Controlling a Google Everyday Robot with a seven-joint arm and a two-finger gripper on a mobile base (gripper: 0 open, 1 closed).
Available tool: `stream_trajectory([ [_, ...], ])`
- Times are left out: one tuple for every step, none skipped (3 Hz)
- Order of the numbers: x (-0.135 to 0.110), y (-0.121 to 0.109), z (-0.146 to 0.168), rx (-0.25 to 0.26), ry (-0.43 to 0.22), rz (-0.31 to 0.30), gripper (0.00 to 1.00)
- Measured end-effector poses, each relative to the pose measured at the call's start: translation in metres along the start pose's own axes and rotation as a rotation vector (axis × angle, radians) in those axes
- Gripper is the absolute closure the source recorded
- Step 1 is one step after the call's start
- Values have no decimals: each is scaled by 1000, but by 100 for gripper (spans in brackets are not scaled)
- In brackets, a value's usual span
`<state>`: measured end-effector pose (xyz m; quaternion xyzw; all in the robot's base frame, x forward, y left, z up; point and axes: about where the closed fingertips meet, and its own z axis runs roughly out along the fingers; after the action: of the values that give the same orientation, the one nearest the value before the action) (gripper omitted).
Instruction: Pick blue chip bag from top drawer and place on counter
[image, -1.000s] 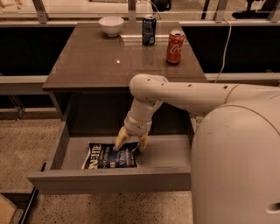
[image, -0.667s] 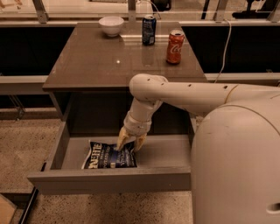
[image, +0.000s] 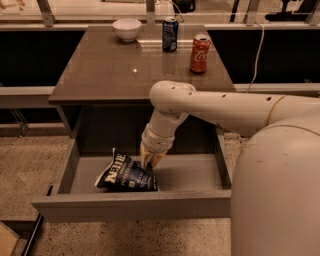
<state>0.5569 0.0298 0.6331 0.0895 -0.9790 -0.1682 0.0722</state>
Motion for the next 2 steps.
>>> stream_trajectory([
  [6,3,-28,-27,-68,-47,100],
  [16,5,-61,-19,-135,-96,100],
])
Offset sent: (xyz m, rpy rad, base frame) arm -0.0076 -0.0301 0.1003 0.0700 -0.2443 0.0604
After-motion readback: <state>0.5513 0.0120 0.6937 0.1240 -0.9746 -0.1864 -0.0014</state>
